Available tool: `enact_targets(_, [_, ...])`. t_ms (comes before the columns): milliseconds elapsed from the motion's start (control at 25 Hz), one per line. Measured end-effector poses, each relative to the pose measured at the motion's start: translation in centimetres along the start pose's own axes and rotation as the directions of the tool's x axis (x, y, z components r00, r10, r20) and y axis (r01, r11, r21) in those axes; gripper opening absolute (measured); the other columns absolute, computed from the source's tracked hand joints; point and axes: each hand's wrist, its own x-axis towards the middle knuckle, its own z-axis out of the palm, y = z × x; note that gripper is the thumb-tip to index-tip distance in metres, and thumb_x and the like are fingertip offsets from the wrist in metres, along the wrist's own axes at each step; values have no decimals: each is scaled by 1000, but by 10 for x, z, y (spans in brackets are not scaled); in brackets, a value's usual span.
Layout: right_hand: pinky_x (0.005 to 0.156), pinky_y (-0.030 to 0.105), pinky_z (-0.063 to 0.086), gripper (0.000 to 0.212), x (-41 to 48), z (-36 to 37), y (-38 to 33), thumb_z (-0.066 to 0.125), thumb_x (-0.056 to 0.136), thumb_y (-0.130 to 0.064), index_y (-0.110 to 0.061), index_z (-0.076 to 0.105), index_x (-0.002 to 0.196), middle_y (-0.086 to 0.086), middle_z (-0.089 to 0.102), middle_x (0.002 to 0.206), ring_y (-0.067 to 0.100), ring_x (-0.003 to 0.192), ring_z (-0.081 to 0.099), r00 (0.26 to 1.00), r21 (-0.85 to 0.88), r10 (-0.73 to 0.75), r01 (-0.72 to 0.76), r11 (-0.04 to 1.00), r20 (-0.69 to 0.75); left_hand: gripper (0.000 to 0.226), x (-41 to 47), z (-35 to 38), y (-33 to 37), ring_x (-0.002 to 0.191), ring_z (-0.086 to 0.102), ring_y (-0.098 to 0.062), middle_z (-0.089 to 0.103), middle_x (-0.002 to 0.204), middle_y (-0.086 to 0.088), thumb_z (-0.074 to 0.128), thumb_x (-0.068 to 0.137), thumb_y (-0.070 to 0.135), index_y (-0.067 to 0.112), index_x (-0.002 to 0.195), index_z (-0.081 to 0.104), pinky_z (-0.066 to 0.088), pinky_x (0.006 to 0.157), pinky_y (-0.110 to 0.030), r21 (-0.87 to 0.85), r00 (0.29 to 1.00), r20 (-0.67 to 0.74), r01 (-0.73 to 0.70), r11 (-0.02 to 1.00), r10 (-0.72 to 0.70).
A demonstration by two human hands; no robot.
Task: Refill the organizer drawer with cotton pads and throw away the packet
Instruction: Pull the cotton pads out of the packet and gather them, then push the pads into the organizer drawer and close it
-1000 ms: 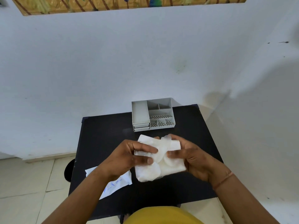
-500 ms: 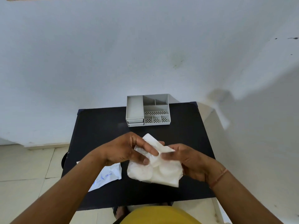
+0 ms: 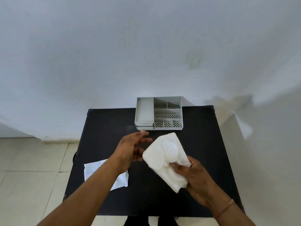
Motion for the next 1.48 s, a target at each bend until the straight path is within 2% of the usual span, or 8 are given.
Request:
enact_targets(280, [84,40,66,29,36,16,15,71,87,-11,-9,78,115,20,77,119,32,104,77,986,110,-13,31,993,-165,24,145,-19,-10,80,74,-25,73,93,-16,58,103,0,-4,123,70,60,63,-38,-323,908,-287,206,924,-303])
enact_targets(440, [80,39,66,42,61,28,21,74,83,-13,-10,72,125,16,78,121,31,108,76,967,186,7,42,982,-255,23,198,-18,-11,104,77,-33,72,105,-17,61,101,-2,-1,123,67,64,70,-43,-400,876,-321,220,890,-360])
enact_targets(520, [77,38,65,40,72,32,24,73,86,-12,-11,71,127,14,77,123,30,109,76,955,226,14,56,972,-296,20,208,-19,-14,93,77,-29,74,109,-18,61,98,-4,1,116,67,64,63,-42,-422,864,-338,215,881,-373])
enact_targets(720, [66,34,65,38,88,39,24,74,85,-11,-12,73,123,12,79,120,24,99,79,941,328,47,70,942,-334,26,210,-27,-28,64,66,-19,71,91,-15,68,94,0,1,120,71,63,50,-35,-355,855,-346,262,897,-387])
enact_targets(920, [68,36,67,47,92,43,28,81,73,-20,-14,75,119,12,79,120,25,100,79,938,328,49,71,942,-344,14,182,-32,-45,76,68,-27,69,104,-15,63,95,11,4,106,70,63,70,-46,-333,883,-221,332,883,-415])
enact_targets(1040, [70,38,67,43,95,46,32,80,76,-18,-15,76,119,12,79,120,26,100,79,932,330,65,60,942,-356,25,190,-36,-40,82,69,-29,72,112,-14,66,98,25,9,118,68,60,65,-46,-316,870,-250,341,885,-425])
enact_targets(1320, [69,37,67,35,104,58,37,76,85,-10,-13,75,120,11,80,117,26,100,79,929,337,89,40,941,-360,30,183,-50,-47,76,69,-25,70,98,-10,61,100,12,6,129,66,57,59,-40,-30,852,-177,496,868,-493])
enact_targets(1480, [62,34,65,42,108,68,44,80,74,-18,-13,76,115,11,82,110,23,90,80,907,319,135,-1,948,-398,33,167,-60,-61,77,68,-26,70,97,-10,65,100,18,5,130,66,58,62,-42,-77,854,-125,500,863,-506])
